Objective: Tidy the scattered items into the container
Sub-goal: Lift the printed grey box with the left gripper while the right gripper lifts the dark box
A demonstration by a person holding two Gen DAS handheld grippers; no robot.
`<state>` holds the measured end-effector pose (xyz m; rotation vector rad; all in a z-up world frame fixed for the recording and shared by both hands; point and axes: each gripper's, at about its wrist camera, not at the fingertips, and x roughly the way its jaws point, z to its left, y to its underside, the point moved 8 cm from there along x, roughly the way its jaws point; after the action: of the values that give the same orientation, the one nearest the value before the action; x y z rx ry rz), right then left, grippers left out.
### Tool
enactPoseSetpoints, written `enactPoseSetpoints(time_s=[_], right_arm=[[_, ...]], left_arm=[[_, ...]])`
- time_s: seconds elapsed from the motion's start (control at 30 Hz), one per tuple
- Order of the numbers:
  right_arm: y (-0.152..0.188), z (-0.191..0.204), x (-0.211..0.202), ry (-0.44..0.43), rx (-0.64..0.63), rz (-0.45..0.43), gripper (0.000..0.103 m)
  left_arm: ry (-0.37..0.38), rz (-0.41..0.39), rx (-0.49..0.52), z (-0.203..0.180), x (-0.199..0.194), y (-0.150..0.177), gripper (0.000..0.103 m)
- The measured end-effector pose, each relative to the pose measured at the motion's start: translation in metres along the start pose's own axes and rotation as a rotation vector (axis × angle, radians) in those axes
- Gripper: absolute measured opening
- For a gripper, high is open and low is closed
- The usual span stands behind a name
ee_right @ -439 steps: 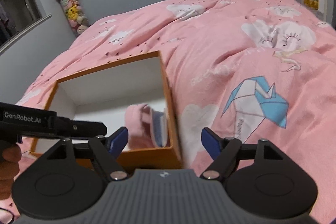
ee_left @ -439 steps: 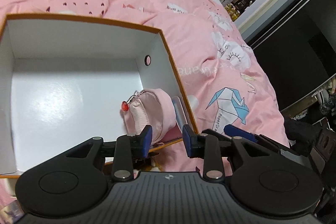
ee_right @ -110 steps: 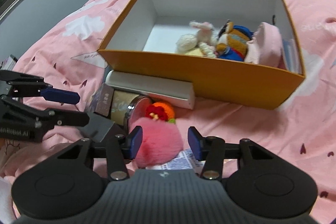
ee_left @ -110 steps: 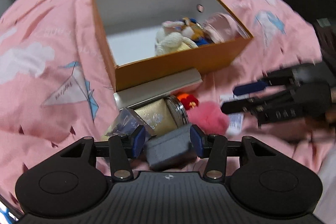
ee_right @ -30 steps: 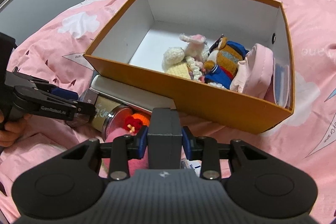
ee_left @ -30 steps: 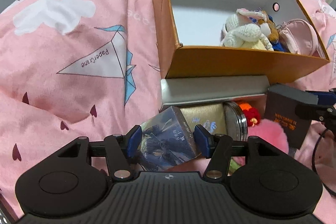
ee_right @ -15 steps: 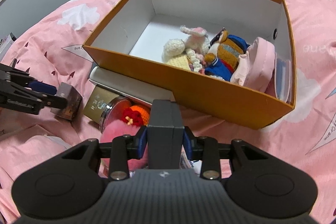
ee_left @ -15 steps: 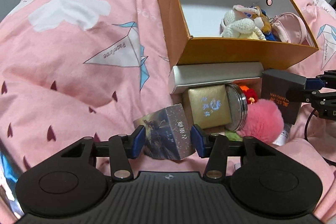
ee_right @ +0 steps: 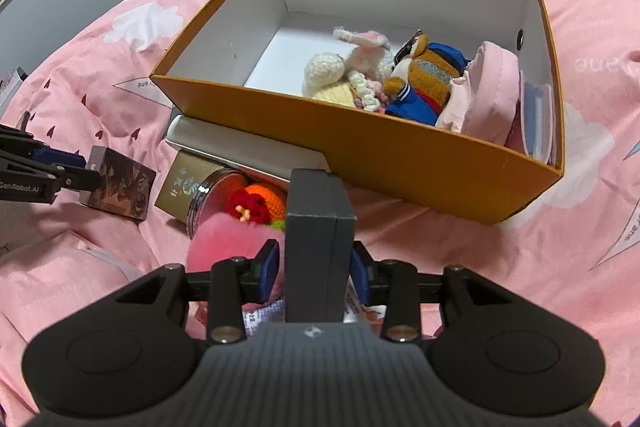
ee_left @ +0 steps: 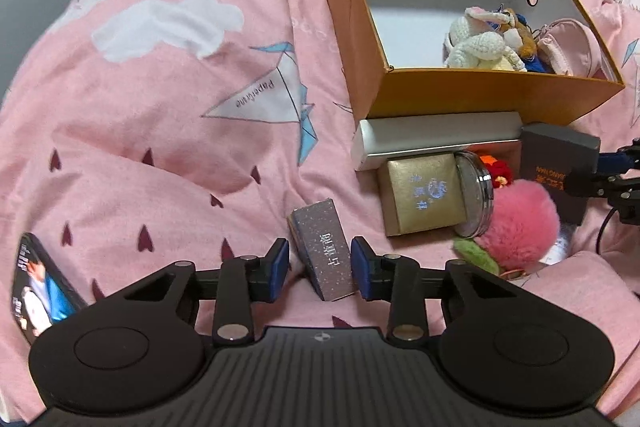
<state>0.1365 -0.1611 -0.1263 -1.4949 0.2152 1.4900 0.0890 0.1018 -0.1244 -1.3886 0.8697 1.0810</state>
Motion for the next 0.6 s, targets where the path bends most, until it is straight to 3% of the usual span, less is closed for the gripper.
enactPoseSetpoints(time_s=[0.07,0.17,0.27,0.6], right_arm=[[-0.001,0.000,0.000,-0.005,0.006,-0.002,0.041],[-0.001,0.000,-0.001,-0.011,0.014,-0.004,0.042],[-0.001,-0.001,-0.002,-0.017,0.021,-0.005,0.042],[-0.002,-0.005,0.000,-0.028,0.049,-0.010,0.042]], left_arm=[[0.005,0.000,-0.022,0.003,0.004,-0.001,0.037],[-0.072,-0.033,0.005,0.006,0.001,-0.005,0.032],[-0.092,-0.015,0.002,0.011,0.004,-0.006,0.028],[0.059,0.055,-0.209,0.041,0.014,-0.018,0.030]])
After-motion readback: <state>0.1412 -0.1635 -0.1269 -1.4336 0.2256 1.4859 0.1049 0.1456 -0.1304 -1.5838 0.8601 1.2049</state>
